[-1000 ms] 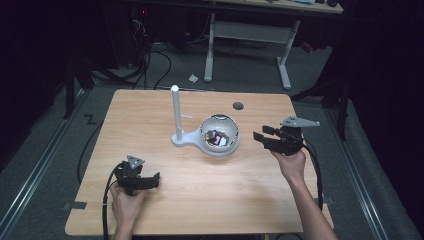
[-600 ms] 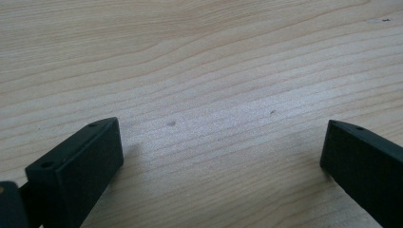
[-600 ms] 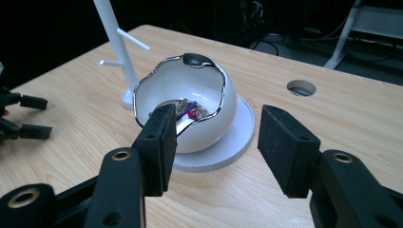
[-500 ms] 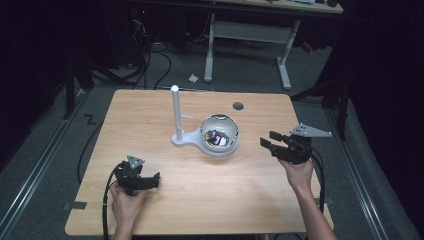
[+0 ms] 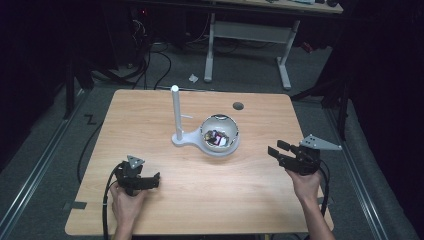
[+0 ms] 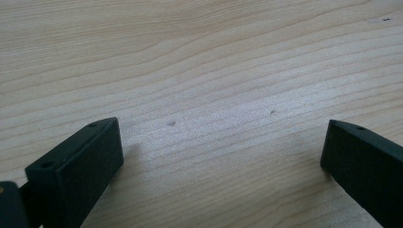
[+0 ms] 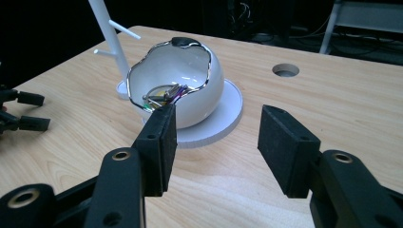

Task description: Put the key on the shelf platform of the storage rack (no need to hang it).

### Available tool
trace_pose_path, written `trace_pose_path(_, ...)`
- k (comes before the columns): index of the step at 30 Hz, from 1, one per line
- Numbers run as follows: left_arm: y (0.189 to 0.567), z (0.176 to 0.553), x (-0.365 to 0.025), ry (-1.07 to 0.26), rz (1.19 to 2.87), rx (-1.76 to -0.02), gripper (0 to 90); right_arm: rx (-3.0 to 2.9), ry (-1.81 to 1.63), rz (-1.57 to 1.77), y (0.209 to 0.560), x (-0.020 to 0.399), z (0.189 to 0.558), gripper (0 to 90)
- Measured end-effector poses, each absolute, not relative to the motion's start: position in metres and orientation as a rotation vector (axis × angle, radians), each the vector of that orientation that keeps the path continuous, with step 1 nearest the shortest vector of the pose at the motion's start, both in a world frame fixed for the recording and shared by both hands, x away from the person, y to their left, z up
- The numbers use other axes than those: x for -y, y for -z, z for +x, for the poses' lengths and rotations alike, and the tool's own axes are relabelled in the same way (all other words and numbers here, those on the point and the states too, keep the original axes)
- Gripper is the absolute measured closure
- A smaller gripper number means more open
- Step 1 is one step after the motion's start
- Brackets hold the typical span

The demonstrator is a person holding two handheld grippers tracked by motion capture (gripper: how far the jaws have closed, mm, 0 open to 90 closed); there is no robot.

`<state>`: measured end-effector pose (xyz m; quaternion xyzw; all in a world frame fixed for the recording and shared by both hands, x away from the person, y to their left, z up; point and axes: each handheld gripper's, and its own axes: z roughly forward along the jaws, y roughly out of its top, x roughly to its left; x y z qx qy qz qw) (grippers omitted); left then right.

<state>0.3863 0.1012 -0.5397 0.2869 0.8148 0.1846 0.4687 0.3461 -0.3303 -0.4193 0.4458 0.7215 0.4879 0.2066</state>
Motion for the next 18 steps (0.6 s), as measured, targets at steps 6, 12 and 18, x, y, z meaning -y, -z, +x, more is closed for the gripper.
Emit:
trace_pose_path(6,0.54,0.386,-0.101,-0.453,0.703,-1.998,0.5,-2.011,-1.366,1.255,0.425,0.332,0.341,47.7)
trace_pose_path(12,0.54,0.386,-0.101,-0.454,0.703,-1.998,0.5,-2.015,-1.376,1.273,0.435,0.332,0.338,47.6)
trace_pose_path(18,0.54,0.386,-0.101,-0.458,0.709,-1.993,0.5,-2.02,-1.382,1.286,0.442,0.331,0.335,47.4)
